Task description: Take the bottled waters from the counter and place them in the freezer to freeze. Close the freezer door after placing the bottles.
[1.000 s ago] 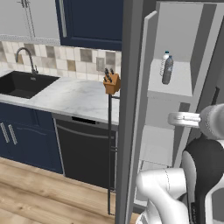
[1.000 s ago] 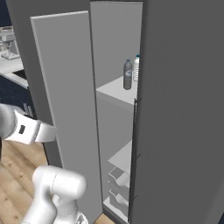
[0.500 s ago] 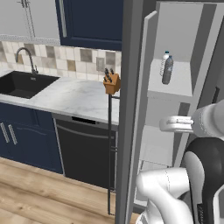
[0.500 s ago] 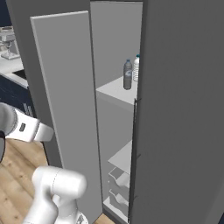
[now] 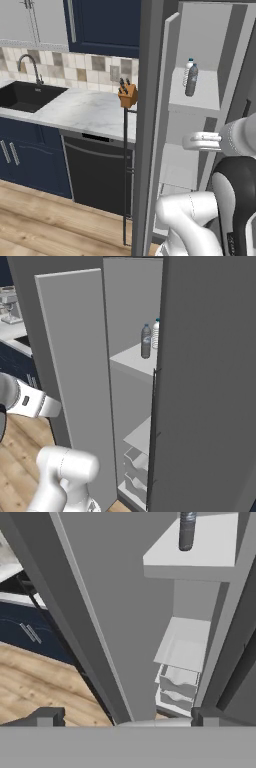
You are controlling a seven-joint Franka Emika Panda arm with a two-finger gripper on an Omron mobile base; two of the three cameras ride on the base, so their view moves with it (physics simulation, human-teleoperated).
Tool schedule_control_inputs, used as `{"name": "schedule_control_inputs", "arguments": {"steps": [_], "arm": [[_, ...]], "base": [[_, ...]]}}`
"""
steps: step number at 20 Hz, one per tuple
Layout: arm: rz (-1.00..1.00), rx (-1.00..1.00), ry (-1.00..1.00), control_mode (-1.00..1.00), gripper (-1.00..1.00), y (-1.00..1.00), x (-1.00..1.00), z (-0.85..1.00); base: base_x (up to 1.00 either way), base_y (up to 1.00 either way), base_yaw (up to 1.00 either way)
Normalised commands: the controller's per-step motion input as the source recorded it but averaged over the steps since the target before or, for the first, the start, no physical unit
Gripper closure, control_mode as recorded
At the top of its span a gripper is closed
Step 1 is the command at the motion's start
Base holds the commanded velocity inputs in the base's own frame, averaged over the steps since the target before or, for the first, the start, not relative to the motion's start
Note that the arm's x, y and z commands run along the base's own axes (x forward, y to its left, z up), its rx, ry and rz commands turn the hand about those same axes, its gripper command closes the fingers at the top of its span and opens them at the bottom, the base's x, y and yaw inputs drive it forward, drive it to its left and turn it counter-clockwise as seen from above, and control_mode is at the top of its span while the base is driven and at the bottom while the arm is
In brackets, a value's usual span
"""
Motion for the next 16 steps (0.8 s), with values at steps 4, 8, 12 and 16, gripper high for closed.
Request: {"name": "schedule_control_inputs", "arguments": {"steps": [4,8,12,16], "arm": [[0.0,0.0,0.0,1.0,-1.0,0.0,-0.13,0.0],[0.0,0.0,0.0,1.0,-1.0,0.0,0.0,0.0],[0.0,0.0,0.0,1.0,-1.0,0.0,0.0,0.0],[0.0,0.0,0.0,1.0,-1.0,0.0,0.0,0.0]], "base": [[-0.14,0.0,-0.01],[-0.46,0.0,-0.02],[-0.31,0.0,0.0],[-0.56,0.03,-0.16]]}}
